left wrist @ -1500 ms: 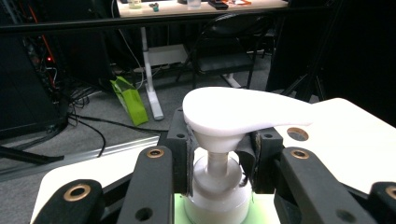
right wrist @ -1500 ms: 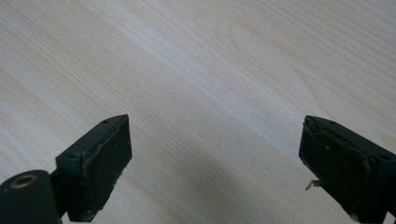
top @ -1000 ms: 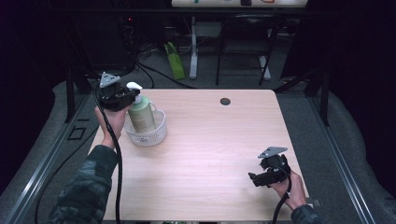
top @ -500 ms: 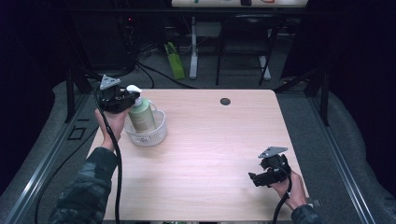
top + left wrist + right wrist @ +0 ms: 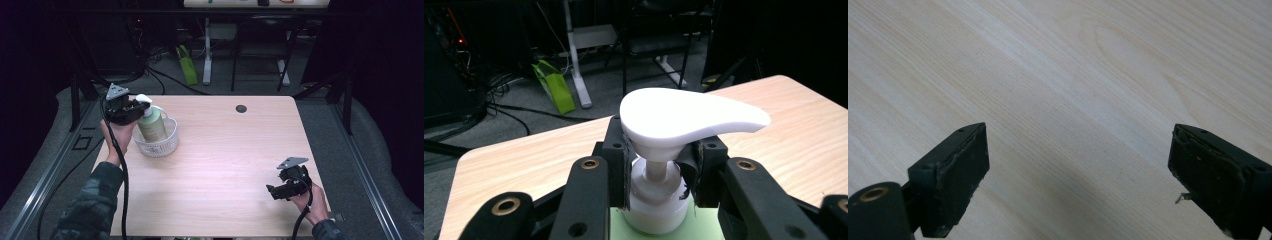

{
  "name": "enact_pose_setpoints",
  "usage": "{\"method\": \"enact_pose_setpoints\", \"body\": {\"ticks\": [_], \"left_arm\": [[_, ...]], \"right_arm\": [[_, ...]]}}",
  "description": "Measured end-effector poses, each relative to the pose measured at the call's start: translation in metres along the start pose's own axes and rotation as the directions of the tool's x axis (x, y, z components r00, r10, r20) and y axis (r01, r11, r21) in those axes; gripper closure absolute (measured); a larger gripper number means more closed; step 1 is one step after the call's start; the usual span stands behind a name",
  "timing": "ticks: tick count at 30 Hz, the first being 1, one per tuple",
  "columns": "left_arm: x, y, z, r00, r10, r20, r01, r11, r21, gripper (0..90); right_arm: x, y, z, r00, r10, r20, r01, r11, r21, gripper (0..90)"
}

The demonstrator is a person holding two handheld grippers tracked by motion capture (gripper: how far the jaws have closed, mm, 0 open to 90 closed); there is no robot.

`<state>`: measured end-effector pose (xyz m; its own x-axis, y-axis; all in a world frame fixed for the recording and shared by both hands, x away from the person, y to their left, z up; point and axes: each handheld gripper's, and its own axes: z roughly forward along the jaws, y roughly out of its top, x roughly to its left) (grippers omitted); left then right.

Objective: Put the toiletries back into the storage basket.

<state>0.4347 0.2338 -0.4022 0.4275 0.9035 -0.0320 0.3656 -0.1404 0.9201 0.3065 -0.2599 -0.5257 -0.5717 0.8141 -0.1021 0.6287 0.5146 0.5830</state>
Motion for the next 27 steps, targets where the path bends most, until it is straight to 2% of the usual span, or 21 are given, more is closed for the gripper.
{"method": "enact_pose_setpoints", "body": {"ticks": [7,19,24,27], "left_arm": [[-0.004,-0.001,-0.003,0.9998,-0.002,0.022,0.002,0.9999,0.014,65.9],[-0.008,-0.001,-0.012,0.9998,-0.017,0.008,0.017,0.9998,0.002,56.1],[-0.007,-0.001,-0.016,0.9998,-0.018,-0.013,0.018,0.9998,0.008,40.8],[-0.007,0.0,-0.018,0.9996,-0.022,-0.017,0.022,0.9997,0.014,27.7]], "right_arm": [[0.0,0.0,0.0,1.0,-0.003,0.001,0.003,1.0,0.001,8.8],[0.001,0.0,-0.001,1.0,0.001,0.003,-0.001,1.0,0.0,8.9],[0.001,0.0,-0.002,1.0,0.0,0.002,0.0,1.0,-0.001,8.9],[0.001,0.001,-0.002,1.0,-0.002,0.004,0.002,1.0,-0.001,8.9]]}}
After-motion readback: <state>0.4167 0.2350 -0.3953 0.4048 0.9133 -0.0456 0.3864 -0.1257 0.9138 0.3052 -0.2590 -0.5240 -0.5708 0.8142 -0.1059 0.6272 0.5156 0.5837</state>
